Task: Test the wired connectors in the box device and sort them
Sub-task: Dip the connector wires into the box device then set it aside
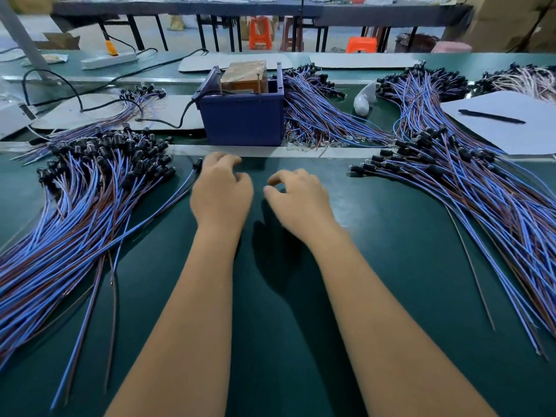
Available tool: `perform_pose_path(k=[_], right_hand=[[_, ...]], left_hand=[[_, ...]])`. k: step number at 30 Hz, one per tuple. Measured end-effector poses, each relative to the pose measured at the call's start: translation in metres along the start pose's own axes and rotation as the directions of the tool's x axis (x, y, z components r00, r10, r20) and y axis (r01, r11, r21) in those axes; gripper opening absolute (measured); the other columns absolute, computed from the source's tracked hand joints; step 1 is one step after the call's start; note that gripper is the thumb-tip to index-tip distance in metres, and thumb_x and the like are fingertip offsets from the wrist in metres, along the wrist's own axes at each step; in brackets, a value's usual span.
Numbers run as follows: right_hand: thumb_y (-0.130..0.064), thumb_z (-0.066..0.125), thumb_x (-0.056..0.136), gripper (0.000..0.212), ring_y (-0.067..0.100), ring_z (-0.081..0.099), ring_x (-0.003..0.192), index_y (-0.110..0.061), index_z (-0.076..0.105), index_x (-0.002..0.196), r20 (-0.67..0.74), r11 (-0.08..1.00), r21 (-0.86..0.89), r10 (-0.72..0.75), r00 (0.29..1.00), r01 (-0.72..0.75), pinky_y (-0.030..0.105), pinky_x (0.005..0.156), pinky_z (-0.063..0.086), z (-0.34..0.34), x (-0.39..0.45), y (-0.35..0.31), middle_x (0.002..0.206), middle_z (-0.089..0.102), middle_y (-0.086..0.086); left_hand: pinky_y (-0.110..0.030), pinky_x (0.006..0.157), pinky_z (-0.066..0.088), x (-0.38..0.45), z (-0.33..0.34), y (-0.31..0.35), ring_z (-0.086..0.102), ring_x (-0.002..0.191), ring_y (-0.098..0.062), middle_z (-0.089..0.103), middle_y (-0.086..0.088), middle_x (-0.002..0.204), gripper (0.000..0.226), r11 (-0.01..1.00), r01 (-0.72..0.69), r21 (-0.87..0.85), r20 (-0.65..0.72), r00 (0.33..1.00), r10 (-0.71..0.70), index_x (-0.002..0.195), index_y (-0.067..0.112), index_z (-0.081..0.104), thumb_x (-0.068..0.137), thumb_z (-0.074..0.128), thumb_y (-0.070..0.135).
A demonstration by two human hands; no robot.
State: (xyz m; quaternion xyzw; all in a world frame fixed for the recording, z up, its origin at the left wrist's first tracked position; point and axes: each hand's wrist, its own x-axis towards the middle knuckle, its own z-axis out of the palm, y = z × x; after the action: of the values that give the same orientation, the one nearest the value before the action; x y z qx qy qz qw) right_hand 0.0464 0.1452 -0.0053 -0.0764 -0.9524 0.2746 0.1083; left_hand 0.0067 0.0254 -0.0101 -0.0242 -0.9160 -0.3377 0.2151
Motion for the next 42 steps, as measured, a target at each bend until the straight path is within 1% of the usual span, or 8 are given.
perform_pose_path(k=[6,10,21,28,30,34,39,42], right_hand=[[-0.036,0.050,0.092,0.023,0.022,0.040,0.120,-0.032,0.066,0.109,0.044,0.999,0.015,-0.043,0.998,0.042,0.031,0.090,0.024,0.013,0.003,0.005,0.121,0.054,-0.004],[-0.035,0.051,0.093,0.021,0.021,0.045,0.118,-0.031,0.068,0.104,0.048,0.996,0.078,-0.040,0.998,0.036,0.030,0.085,0.024,0.008,0.009,0.011,0.117,0.059,-0.006],[-0.028,0.050,0.095,0.021,0.020,0.050,0.113,-0.027,0.069,0.101,0.021,0.989,0.123,-0.090,0.996,0.086,0.035,0.096,0.033,0.007,0.002,0.015,0.115,0.064,-0.007],[-0.028,0.050,0.094,0.021,0.019,0.049,0.113,-0.027,0.070,0.100,0.024,0.986,0.115,-0.123,0.992,0.120,0.034,0.093,0.030,0.008,0.001,0.018,0.114,0.062,-0.008],[-0.028,0.050,0.094,0.020,0.018,0.048,0.112,-0.027,0.070,0.099,0.026,0.986,0.117,-0.123,0.992,0.120,0.032,0.092,0.028,0.009,0.001,0.018,0.113,0.062,-0.008],[-0.028,0.049,0.095,0.020,0.018,0.048,0.113,-0.027,0.069,0.099,0.031,0.985,0.123,-0.123,0.992,0.118,0.032,0.092,0.028,0.009,0.001,0.018,0.113,0.062,-0.009],[-0.027,0.050,0.095,0.020,0.019,0.049,0.112,-0.026,0.069,0.102,0.025,0.984,0.127,-0.133,0.991,0.129,0.034,0.094,0.030,0.009,0.002,0.018,0.112,0.063,-0.008],[-0.021,0.051,0.094,0.019,0.018,0.057,0.102,-0.024,0.068,0.101,-0.042,0.954,0.284,-0.091,0.995,0.099,0.035,0.094,0.041,0.007,-0.002,0.016,0.096,0.067,-0.010]], left_hand=[[-0.032,0.076,0.033,0.007,-0.011,-0.015,0.054,0.111,-0.032,0.050,-0.011,0.133,0.041,0.979,0.170,0.116,0.069,0.981,-0.179,0.132,0.017,0.055,0.093,0.048,0.020],[-0.033,0.074,0.034,0.008,-0.011,-0.014,0.050,0.092,-0.025,0.051,-0.008,0.130,0.038,0.982,0.177,0.070,0.082,0.980,-0.182,0.128,0.017,0.058,0.092,0.049,0.020],[-0.036,0.068,0.031,0.006,-0.011,-0.014,0.040,0.082,-0.028,0.047,-0.015,0.124,0.034,0.960,0.199,0.197,0.115,0.968,-0.224,0.126,0.010,0.052,0.093,0.048,0.015],[-0.028,0.049,0.020,0.006,-0.011,-0.013,0.038,0.065,-0.025,0.039,0.000,0.070,0.011,0.929,0.259,0.264,0.087,0.953,-0.290,0.087,0.006,0.045,0.090,0.049,0.015],[-0.028,0.051,0.024,0.006,-0.013,-0.012,0.042,0.064,-0.026,0.047,-0.004,0.077,0.011,0.929,0.244,0.277,0.090,0.956,-0.278,0.086,0.006,0.047,0.090,0.050,0.016],[-0.037,0.064,0.032,0.006,-0.014,-0.013,0.043,0.081,-0.030,0.046,-0.017,0.123,0.033,0.929,0.221,0.295,0.096,0.961,-0.259,0.123,0.004,0.049,0.092,0.051,0.015],[-0.037,0.065,0.034,0.006,-0.008,-0.016,0.045,0.084,-0.030,0.056,-0.014,0.115,0.028,0.960,0.140,0.244,0.086,0.983,-0.165,0.119,0.009,0.051,0.091,0.049,0.008],[-0.031,0.069,0.037,0.003,-0.004,-0.010,0.057,0.090,-0.022,0.065,0.001,0.100,0.024,0.999,0.040,0.031,0.022,0.999,-0.041,0.109,0.016,0.060,0.087,0.051,0.012]])
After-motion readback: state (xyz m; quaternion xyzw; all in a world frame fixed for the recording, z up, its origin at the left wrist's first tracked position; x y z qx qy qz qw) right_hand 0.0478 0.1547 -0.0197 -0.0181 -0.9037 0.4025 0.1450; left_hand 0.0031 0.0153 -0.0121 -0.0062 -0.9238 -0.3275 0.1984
